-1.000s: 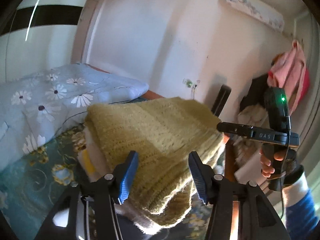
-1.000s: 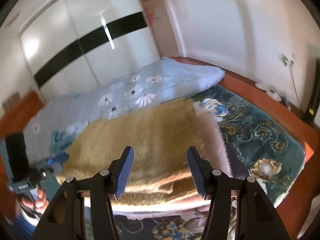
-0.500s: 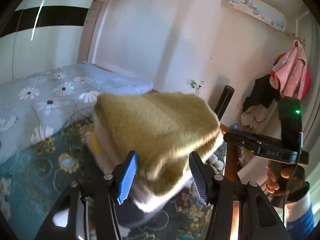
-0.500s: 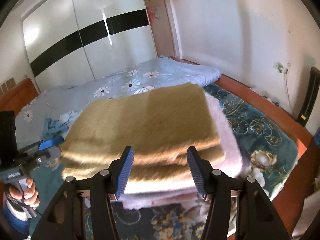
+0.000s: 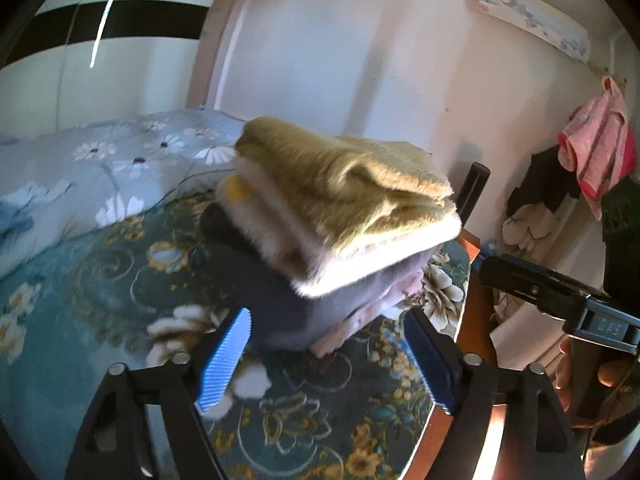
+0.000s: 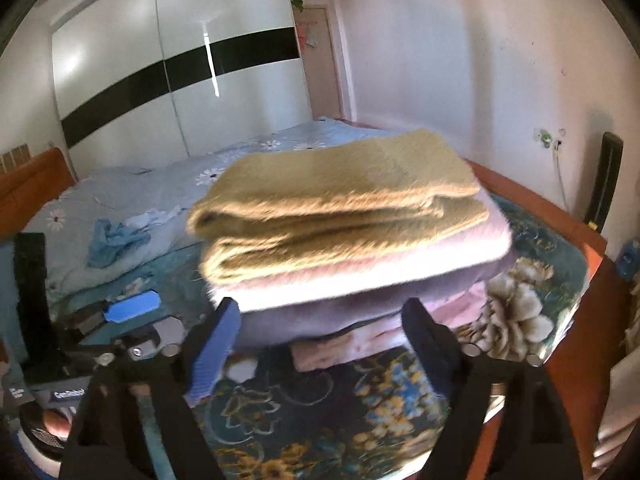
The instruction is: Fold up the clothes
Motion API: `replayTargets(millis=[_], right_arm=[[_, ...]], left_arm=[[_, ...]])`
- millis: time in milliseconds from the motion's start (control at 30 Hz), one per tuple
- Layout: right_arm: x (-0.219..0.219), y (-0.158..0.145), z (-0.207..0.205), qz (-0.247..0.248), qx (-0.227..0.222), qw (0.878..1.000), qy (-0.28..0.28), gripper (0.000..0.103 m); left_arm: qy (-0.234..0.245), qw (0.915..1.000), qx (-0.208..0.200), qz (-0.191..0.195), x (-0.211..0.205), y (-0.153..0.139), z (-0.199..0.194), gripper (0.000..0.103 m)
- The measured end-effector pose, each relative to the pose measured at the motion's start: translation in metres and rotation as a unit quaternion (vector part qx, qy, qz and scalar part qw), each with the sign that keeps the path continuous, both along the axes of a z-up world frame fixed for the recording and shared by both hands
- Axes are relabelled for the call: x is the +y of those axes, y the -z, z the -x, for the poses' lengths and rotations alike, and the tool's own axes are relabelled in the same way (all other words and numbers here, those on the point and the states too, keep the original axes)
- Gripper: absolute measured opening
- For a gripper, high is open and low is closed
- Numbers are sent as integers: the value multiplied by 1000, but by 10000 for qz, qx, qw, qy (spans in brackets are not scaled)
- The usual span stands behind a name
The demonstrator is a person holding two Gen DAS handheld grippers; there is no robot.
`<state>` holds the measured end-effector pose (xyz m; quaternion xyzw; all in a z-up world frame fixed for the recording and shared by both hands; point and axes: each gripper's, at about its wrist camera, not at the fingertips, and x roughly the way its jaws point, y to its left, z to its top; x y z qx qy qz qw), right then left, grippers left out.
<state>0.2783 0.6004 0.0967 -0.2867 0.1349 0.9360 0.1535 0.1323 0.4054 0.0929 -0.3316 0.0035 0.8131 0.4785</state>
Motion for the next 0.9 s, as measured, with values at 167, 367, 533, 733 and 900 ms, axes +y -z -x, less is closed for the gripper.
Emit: replayTargets(millis=[167, 367, 533, 733, 900], right_arm=[[-21, 8, -13, -131, 30, 9998, 151, 93], [-49, 13, -21, -555, 59, 9975, 426, 103], [-66, 16, -24, -799, 95, 9946, 655, 103], [-81, 22, -25, -951, 71, 9926, 749, 103], [-90, 30, -25, -953, 31, 9927, 739, 103]], left_arm=[[-164, 9998, -64, 123, -20, 9, -3, 103], [-249, 9991, 141, 321, -30, 8, -9, 103], [-440, 9983, 280, 262, -39, 7, -12, 103], [-837, 9919, 847, 434, -44, 4, -24, 103], [-983, 9897, 935, 452, -45, 5, -27, 103]])
